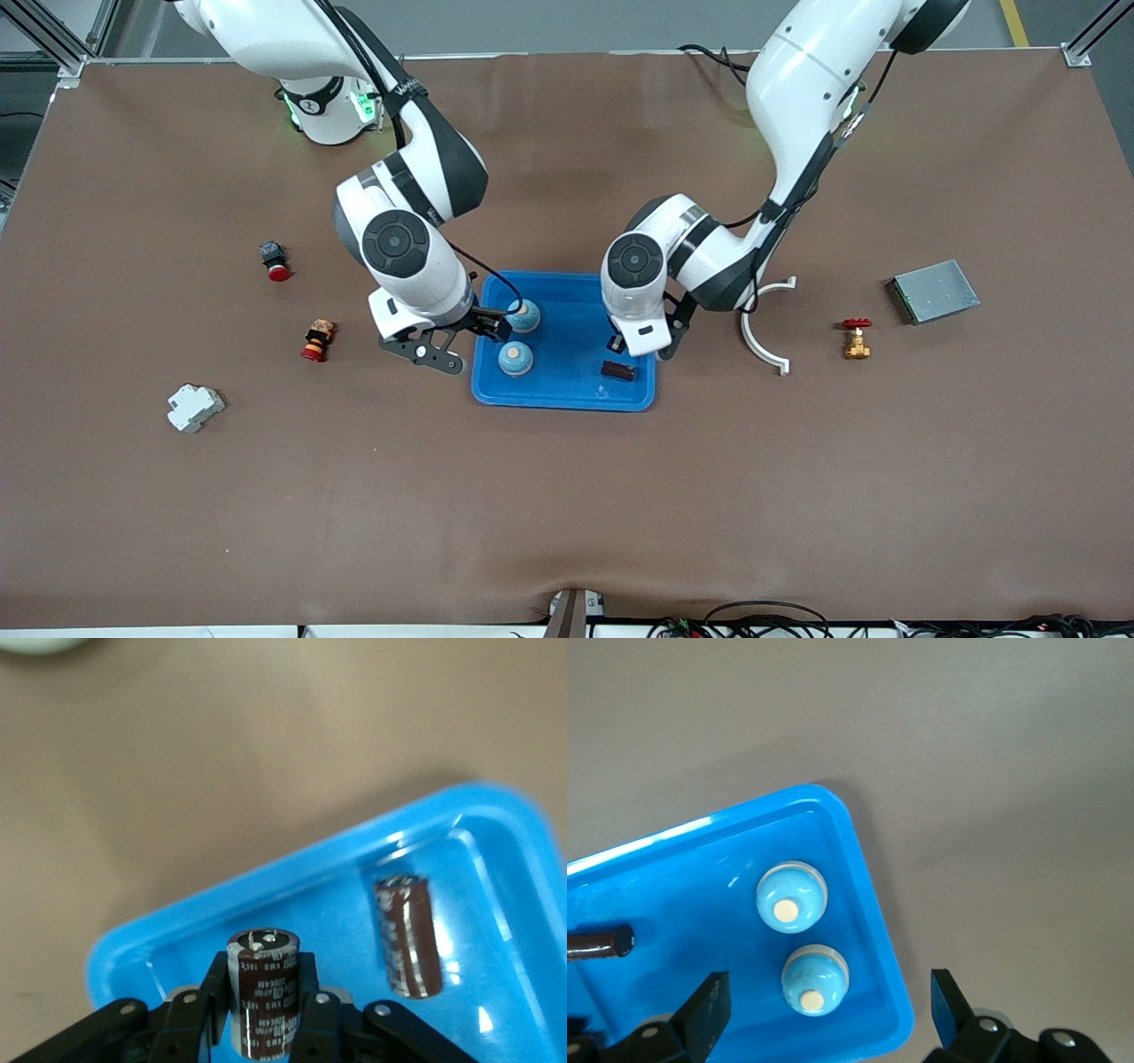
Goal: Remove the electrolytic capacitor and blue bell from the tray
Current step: 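Lift the capacitor toward the valve while the right gripper grasps a bell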
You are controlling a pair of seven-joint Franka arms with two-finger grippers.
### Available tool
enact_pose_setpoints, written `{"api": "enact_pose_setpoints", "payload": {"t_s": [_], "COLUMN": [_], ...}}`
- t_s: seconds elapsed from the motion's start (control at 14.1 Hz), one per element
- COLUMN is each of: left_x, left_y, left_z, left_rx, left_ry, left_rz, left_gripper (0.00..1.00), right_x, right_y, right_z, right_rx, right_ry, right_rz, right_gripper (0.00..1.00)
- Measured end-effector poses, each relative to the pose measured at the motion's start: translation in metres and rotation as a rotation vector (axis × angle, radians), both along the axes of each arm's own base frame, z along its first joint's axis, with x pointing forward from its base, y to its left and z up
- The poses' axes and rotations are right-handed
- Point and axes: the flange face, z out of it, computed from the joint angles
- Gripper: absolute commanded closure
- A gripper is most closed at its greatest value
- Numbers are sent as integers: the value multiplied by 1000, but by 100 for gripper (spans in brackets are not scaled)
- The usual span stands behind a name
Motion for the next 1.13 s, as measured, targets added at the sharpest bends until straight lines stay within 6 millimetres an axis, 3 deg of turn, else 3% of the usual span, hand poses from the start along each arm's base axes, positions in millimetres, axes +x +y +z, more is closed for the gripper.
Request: {"api": "enact_pose_setpoints", "payload": {"t_s": [0.21, 0.43, 0.85, 1.13], "left_x": [11, 21, 20, 21], "left_y": [25, 66, 190, 251], "left_z": [51, 79, 77, 60], "left_rx": [27, 56, 108, 113], "left_ry": [-6, 0, 77, 132], "left_rz": [6, 3, -1, 8], "left_gripper": [100, 100, 100, 100], "right_x": [4, 2, 9, 9], "right_y": [5, 17, 22, 22], "right_z": [-17, -43, -89, -107], "right_rx": [11, 18, 44, 38], "right_ry": [-16, -24, -62, -52], "right_rz": [-9, -3, -13, -14], "right_gripper": [0, 0, 0, 0]}}
